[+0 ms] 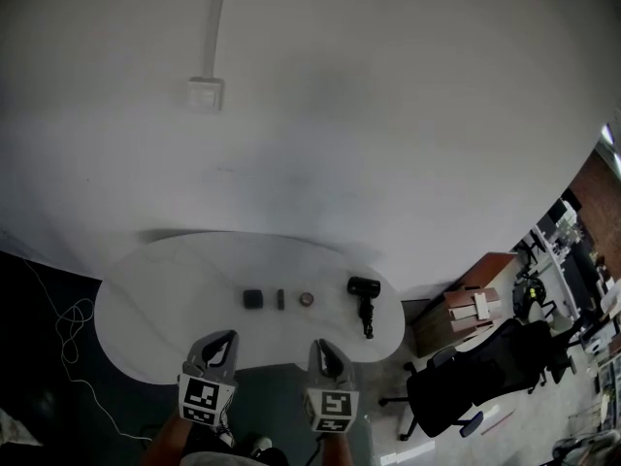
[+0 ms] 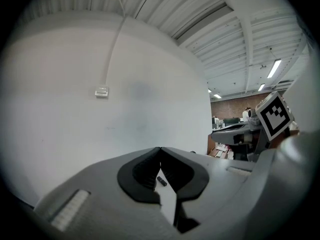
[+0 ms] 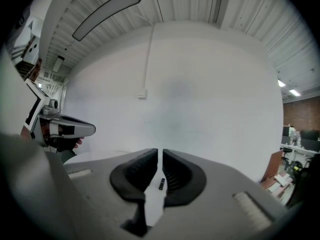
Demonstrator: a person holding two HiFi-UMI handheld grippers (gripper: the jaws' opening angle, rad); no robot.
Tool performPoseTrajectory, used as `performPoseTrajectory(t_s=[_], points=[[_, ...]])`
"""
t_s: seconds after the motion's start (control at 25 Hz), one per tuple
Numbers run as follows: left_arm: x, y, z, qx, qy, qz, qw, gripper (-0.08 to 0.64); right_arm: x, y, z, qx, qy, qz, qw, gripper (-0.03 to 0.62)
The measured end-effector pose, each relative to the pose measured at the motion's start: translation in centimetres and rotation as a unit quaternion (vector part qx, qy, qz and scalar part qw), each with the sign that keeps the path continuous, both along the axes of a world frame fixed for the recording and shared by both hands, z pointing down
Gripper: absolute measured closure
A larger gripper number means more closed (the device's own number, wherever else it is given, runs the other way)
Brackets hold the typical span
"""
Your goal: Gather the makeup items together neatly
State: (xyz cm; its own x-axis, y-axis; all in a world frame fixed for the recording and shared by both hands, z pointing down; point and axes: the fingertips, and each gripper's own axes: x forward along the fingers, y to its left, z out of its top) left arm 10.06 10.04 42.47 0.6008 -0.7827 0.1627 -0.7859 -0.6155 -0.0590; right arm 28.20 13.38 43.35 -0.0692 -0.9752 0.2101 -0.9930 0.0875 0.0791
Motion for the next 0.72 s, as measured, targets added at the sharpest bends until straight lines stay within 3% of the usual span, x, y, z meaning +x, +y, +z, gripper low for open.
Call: performPoseTrajectory(t_s=[0.32, 0.72], points=[[0.9, 5.0, 0.2, 0.006, -0.004, -0.017, 0.9998, 0.549, 0.2, 4.8, 0.9, 0.001, 0.005, -0.024, 1.000, 0.583], [1.6, 7.5, 0.5, 0.007, -0.012, -0.024, 0.9996, 0.549, 0.8, 6.8, 0.8, 0.007, 0.000, -0.030, 1.000, 0.586]])
